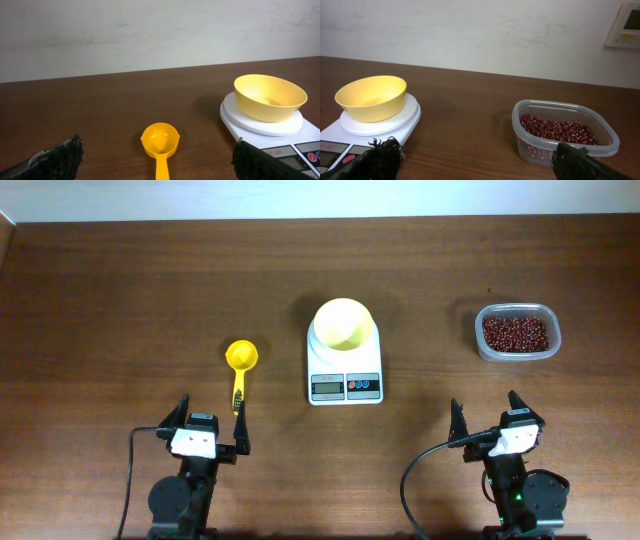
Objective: Scoop item into bowl and weigh 50g on scale
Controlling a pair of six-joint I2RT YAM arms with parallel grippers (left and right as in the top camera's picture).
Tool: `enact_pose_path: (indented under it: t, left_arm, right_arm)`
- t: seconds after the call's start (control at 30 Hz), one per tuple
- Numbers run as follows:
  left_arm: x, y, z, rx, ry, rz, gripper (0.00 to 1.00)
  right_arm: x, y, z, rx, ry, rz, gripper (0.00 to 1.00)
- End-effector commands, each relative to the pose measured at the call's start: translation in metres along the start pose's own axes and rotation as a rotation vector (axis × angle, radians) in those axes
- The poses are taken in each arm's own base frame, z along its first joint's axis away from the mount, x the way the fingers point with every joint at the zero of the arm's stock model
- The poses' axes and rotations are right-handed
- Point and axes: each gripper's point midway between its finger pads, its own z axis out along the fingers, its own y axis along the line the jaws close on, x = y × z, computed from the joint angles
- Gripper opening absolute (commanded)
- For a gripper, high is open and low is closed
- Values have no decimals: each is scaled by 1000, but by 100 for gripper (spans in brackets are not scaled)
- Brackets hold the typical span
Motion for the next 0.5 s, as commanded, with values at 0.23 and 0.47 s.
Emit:
enact_pose_path:
  t: [0.23,0.47]
  left_arm:
    - [-28,-4,-9,33,-18,7,99]
    - [-81,1,-20,24,15,83,99]
  right_arm:
    - [2,4,0,-21,1,4,99]
    - [2,4,0,-21,1,4,99]
